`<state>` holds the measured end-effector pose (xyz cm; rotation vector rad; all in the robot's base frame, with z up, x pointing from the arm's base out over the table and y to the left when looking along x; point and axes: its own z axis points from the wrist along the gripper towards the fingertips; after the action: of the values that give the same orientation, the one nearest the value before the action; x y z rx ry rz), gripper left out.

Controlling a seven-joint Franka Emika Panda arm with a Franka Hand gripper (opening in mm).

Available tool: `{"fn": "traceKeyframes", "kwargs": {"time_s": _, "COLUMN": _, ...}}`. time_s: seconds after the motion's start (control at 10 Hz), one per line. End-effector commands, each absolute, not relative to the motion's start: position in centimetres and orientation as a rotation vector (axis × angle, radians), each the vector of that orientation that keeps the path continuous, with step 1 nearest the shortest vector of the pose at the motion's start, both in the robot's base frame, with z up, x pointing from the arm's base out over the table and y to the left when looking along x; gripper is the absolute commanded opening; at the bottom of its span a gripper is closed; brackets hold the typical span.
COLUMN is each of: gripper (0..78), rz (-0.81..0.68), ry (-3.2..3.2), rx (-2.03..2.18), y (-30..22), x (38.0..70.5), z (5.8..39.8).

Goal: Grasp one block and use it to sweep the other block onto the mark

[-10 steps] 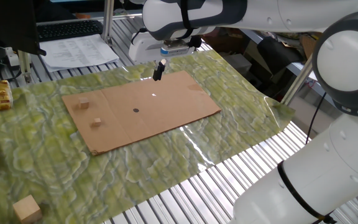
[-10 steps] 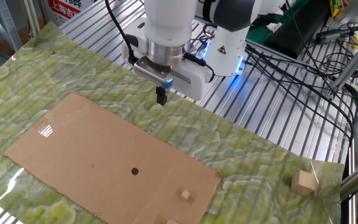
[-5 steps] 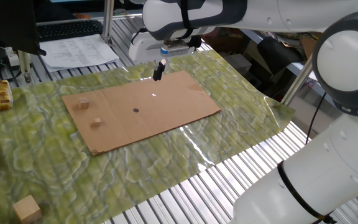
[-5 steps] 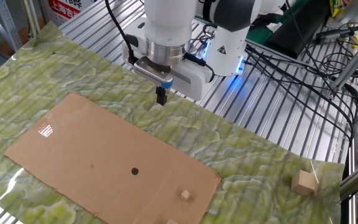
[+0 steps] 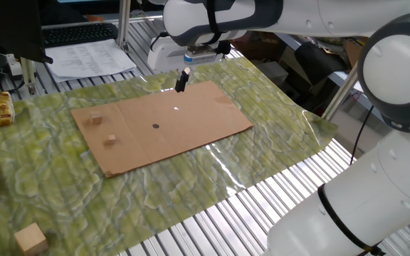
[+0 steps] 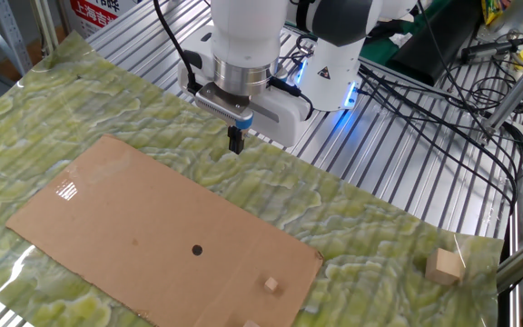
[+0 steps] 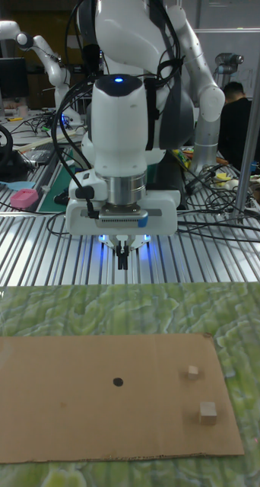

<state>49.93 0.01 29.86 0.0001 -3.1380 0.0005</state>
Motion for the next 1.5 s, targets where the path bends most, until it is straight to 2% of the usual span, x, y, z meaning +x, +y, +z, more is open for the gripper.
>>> {"fn": "traceKeyframes", "kwargs": {"time_s": 0.1, "gripper": 0.0, "rz": -0.069, "ry": -3.126, "rx": 0.101, "y": 0.0, "x": 50.0, "z": 29.9}}
{"fn": "traceKeyframes", "kwargs": {"time_s": 0.2, "gripper": 0.0, "rz": 0.024, "ry": -3.123, "rx": 0.133, "y": 0.0, "x": 50.0, "z": 29.9}}
{"fn": "traceKeyframes", "kwargs": {"time_s": 0.3, "gripper": 0.0, "rz": 0.044, "ry": -3.122, "rx": 0.142, "y": 0.0, "x": 50.0, "z": 29.9}}
{"fn": "traceKeyframes", "kwargs": {"time_s": 0.9, "gripper": 0.0, "rz": 0.009, "ry": -3.112, "rx": 0.126, "y": -0.2, "x": 50.7, "z": 29.6}}
{"fn": "traceKeyframes", "kwargs": {"time_s": 1.5, "gripper": 0.0, "rz": -0.006, "ry": -3.150, "rx": 0.068, "y": -0.2, "x": 51.6, "z": 25.9}}
